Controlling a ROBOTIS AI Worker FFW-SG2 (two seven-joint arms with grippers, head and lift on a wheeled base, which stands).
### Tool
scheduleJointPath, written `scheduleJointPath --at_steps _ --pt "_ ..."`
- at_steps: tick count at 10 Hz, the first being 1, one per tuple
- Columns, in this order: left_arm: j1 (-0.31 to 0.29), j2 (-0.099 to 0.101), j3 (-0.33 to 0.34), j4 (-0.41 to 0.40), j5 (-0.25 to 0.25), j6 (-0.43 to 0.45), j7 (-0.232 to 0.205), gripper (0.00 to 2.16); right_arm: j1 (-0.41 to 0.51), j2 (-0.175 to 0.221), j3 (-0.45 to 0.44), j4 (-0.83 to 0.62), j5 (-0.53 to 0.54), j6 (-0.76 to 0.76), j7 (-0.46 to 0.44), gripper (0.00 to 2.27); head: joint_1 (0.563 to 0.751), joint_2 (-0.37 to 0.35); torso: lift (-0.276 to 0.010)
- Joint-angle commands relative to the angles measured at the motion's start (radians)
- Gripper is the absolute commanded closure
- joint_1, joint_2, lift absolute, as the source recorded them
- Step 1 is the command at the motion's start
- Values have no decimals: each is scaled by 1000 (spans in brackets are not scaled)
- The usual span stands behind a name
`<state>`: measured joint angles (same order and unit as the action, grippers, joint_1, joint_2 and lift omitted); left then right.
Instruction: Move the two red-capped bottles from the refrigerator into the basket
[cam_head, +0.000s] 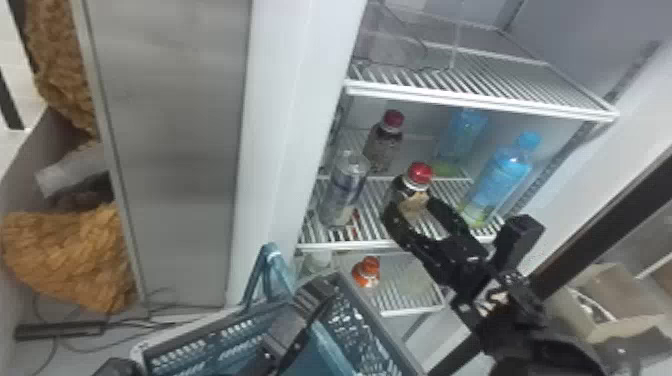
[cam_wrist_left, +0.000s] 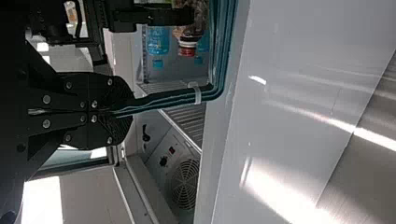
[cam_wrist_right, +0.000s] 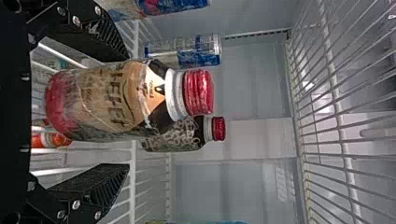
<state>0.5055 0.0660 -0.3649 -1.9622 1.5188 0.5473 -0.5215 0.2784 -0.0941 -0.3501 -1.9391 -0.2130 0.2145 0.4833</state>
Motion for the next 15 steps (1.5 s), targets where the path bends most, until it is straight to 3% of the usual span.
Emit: scheduleJointPath --at_steps 1,4,5,6,7,10,15 --pt "0 0 0 0 1 0 0 1204 -38 -9 17 38 4 -4 -2 214 695 -350 0" --pt "-2 0 0 0 1 0 0 1204 -94 -22 55 102 4 -4 -6 223 695 -350 0" --pt "-5 0 0 0 -1 0 0 1204 -107 -26 61 117 2 -4 -5 383 695 -350 0" --pt "-5 1 -2 0 1 0 0 1204 -116 -32 71 131 2 -28 -5 848 695 -350 0" --pt "-7 1 -2 0 -1 0 0 1204 -119 -33 73 134 10 -35 -6 1076 695 -350 0" --pt "-10 5 -4 0 -1 0 0 1204 -89 -33 65 95 14 -43 -5 1104 695 -350 0" --pt "-12 5 -4 0 -1 0 0 1204 92 -16 -7 -134 -12 46 -5 1104 695 -350 0"
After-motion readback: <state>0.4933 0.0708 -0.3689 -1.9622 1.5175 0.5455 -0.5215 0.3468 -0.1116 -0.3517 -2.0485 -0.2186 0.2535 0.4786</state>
